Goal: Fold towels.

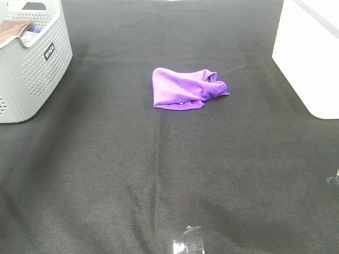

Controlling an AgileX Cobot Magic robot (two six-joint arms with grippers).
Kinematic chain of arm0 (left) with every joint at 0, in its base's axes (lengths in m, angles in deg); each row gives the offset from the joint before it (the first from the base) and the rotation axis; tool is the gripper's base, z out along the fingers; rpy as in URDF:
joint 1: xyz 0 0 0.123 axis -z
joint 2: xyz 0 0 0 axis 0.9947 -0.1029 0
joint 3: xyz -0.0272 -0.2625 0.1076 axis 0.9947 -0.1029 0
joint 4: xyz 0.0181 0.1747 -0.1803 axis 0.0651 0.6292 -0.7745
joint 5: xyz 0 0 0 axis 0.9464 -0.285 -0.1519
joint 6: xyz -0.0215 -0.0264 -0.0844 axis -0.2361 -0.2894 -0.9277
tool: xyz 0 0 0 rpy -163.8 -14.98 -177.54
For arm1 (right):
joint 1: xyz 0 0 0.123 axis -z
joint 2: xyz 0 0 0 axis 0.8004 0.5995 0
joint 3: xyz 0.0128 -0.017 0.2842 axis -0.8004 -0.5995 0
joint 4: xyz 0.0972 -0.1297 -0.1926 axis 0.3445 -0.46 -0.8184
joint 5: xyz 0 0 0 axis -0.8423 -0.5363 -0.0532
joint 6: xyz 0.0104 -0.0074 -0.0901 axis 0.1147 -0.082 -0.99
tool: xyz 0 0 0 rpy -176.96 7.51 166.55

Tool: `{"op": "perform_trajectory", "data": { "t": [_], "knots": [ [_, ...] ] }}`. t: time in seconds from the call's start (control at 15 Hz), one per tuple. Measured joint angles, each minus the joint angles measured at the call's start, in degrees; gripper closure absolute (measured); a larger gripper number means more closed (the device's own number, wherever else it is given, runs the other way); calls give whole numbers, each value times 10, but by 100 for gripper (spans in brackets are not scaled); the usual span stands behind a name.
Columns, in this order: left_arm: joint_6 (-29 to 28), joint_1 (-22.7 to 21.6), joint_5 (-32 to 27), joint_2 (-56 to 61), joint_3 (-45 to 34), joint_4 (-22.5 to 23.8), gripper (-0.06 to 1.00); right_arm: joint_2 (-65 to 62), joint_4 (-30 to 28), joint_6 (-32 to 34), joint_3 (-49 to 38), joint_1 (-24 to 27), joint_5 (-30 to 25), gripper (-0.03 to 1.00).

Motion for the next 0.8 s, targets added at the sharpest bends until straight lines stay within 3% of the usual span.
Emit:
{"op": "perform_trajectory", "data": {
  "t": [0.33, 0.53, 0.8],
  "knots": [
    [0, -1, -1, 334, -325, 16, 27, -312, 7, 30, -131, 0, -1, 26],
    [13, -1, -1, 582, -569, 16, 27, -479, -36, 31, -219, 0, -1, 26],
    [17, -1, 6, 848, -787, 16, 27, -603, -86, 31, -337, 0, -3, 26]
  ]
}}
